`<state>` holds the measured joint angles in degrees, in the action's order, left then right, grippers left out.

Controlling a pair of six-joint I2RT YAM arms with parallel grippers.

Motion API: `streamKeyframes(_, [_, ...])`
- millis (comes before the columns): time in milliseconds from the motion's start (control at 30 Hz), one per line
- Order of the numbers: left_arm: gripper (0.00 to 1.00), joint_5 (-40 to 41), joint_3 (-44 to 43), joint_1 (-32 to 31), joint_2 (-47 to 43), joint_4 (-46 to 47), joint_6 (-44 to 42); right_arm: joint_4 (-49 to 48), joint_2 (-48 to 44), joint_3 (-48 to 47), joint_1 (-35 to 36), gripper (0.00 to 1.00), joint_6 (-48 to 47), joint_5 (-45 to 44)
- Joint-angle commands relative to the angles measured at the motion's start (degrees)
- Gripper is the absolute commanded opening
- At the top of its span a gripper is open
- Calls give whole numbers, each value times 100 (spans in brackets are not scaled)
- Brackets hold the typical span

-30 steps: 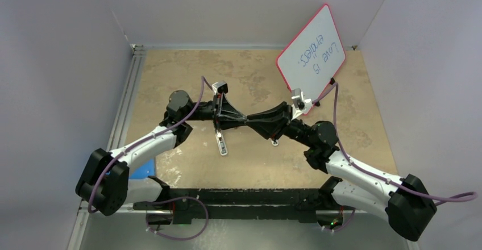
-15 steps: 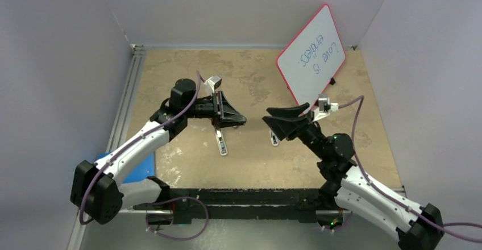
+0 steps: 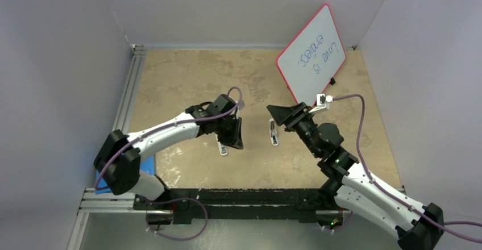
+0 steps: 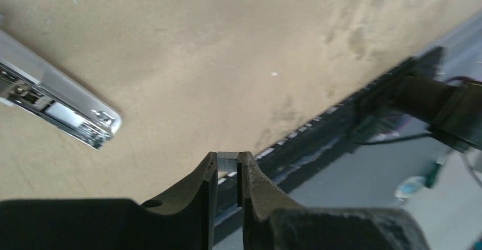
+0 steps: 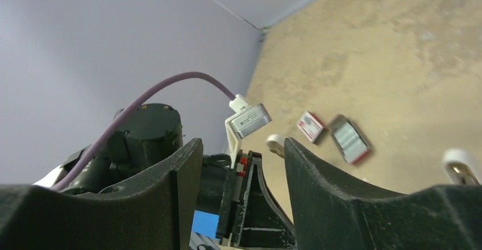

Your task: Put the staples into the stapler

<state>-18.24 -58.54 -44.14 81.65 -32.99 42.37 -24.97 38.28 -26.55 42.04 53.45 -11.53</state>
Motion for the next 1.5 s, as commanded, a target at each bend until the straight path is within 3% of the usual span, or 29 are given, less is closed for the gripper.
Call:
streamKeyframes(0, [14,1220,-540,-306,547,-404,-631,985,1,-327,1,57,693,-873])
streamKeyframes(167, [15,1685,-930,-708,1315,-407,-796,1322,10,-256,1,57,986,-1046])
streamKeyframes(367, [17,1667,-1234,-847,2118,-323,-904,1439,162,-311,-3,56,1016,-1002])
streamKeyframes(667, [19,1664,-1378,-886,2505,-318,-1141,1530,224,-410,-3,55,977,-921])
streamKeyframes(800, [28,1639,-1417,-886,2525,-337,-1167,1677,208,-474,-3,55,972,-953])
streamKeyframes(1000, [43,1618,-1535,-852,2109,-366,-1121,1800,17,-504,-3,49,656,-796])
streamKeyframes(1333, [39,1415,-1204,99,311,-173,-708,2446,-14,-695,-3,52,-298,-532])
streamKeyframes(1467, [39,1890,-1198,369,-409,-344,-690,2039,506,-853,2,55,-1448,67])
